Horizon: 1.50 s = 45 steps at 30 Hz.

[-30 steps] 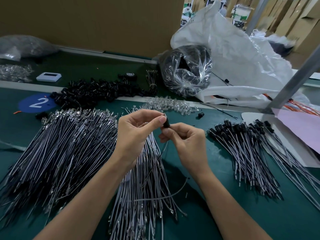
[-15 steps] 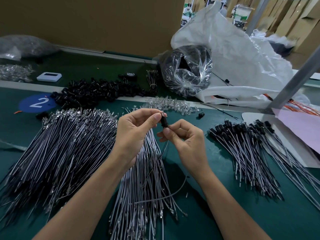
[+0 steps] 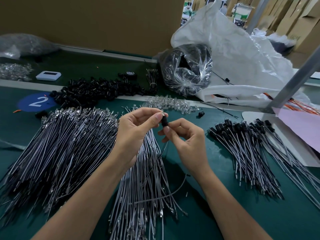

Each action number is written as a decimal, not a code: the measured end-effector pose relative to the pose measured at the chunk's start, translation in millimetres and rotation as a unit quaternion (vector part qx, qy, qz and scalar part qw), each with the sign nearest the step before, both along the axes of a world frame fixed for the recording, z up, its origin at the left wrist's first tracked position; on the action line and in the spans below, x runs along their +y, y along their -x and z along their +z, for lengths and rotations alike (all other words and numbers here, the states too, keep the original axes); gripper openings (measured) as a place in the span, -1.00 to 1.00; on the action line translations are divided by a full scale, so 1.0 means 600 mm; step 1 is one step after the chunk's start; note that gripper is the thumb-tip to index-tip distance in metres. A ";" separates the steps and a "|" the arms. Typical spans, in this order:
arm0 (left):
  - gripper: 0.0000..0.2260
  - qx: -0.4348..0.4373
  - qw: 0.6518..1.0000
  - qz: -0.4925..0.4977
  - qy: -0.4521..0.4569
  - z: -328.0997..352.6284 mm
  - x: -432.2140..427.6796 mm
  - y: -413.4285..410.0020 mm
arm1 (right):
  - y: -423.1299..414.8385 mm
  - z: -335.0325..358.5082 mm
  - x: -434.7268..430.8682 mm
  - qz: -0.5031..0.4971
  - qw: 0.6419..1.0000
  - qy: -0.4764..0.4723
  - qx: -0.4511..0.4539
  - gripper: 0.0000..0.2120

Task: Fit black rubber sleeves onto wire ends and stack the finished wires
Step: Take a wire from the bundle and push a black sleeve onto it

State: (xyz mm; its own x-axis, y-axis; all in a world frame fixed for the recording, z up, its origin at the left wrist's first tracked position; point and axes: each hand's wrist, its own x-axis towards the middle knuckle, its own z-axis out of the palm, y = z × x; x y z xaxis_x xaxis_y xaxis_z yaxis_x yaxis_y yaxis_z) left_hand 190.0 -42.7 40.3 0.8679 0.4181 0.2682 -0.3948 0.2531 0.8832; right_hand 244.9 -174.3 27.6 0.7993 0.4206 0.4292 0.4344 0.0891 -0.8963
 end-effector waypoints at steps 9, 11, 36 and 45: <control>-0.71 0.011 0.999 -0.032 -0.033 0.001 -0.002 0.003 | 0.000 0.003 -0.002 -0.047 0.997 0.025 -0.060 -0.85; -0.68 0.025 0.996 -0.050 -0.063 0.000 -0.007 0.002 | -0.002 0.001 -0.003 -0.057 0.996 0.023 -0.066 -0.90; -0.76 -0.058 0.987 0.049 -0.138 0.009 -0.019 0.016 | 0.007 -0.006 0.008 0.006 0.999 -0.006 -0.050 -0.91; -0.83 -0.060 0.996 0.053 -0.048 0.013 -0.025 0.019 | 0.014 -0.009 0.022 0.041 0.998 -0.034 -0.033 -0.85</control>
